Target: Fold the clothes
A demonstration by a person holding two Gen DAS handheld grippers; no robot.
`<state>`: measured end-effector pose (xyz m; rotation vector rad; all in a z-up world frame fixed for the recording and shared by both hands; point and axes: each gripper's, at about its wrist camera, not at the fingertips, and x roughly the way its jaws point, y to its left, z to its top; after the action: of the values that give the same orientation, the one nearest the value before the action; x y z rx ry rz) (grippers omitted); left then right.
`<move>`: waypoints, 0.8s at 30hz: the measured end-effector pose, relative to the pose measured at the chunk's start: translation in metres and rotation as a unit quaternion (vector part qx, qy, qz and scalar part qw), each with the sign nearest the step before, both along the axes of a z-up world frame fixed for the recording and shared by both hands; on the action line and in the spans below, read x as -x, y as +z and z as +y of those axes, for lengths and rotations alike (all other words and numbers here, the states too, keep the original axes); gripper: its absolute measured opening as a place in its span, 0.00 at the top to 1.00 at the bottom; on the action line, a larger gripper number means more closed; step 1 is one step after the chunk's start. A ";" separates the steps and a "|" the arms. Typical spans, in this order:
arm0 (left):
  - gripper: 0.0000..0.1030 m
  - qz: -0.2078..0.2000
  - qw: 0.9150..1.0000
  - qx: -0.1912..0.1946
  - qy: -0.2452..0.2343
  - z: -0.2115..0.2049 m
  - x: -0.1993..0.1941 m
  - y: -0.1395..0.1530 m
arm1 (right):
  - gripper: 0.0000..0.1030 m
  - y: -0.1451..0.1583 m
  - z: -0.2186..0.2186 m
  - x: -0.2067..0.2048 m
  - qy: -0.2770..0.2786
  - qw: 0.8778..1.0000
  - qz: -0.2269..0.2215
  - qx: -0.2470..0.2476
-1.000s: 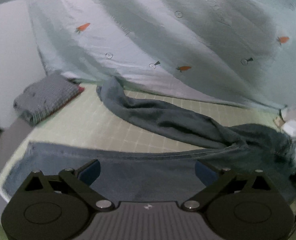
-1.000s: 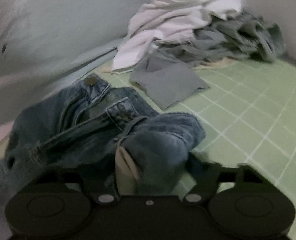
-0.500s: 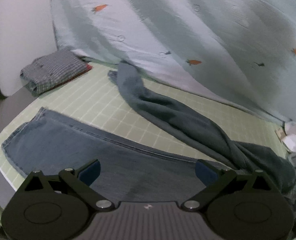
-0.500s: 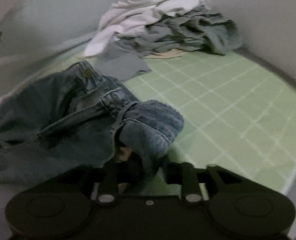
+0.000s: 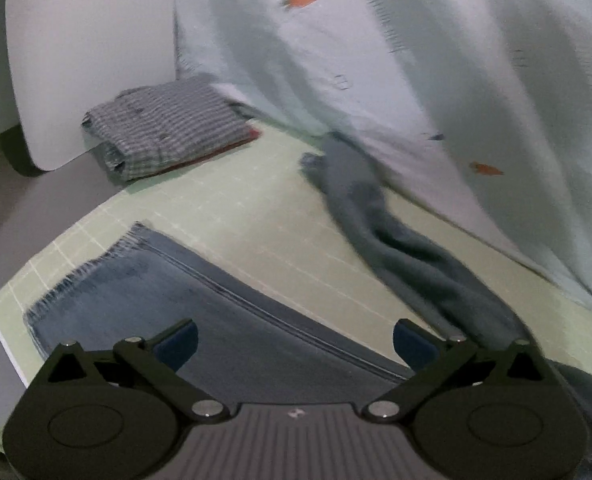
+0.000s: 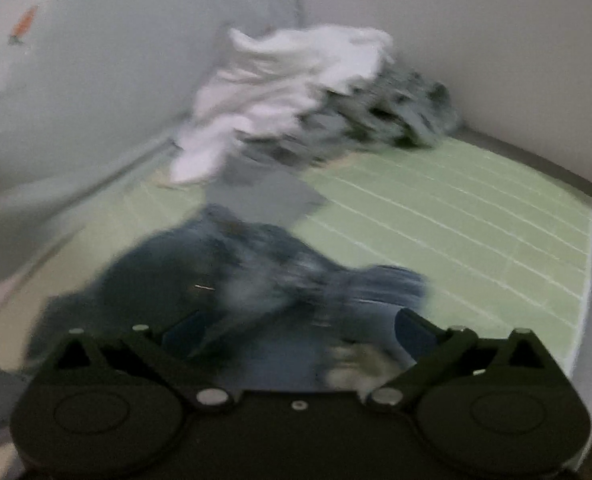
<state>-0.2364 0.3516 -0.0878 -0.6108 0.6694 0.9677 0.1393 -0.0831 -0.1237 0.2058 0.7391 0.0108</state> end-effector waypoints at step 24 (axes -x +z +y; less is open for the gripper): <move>0.00 0.154 0.982 0.089 0.056 0.208 0.048 -0.123 | 0.01 -0.033 0.449 -0.017 0.383 0.922 0.023 0.058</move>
<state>-0.2842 0.5592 -0.2106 -0.6676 1.0134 1.1269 0.1560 0.3663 -0.1568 -0.2087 0.8261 0.7095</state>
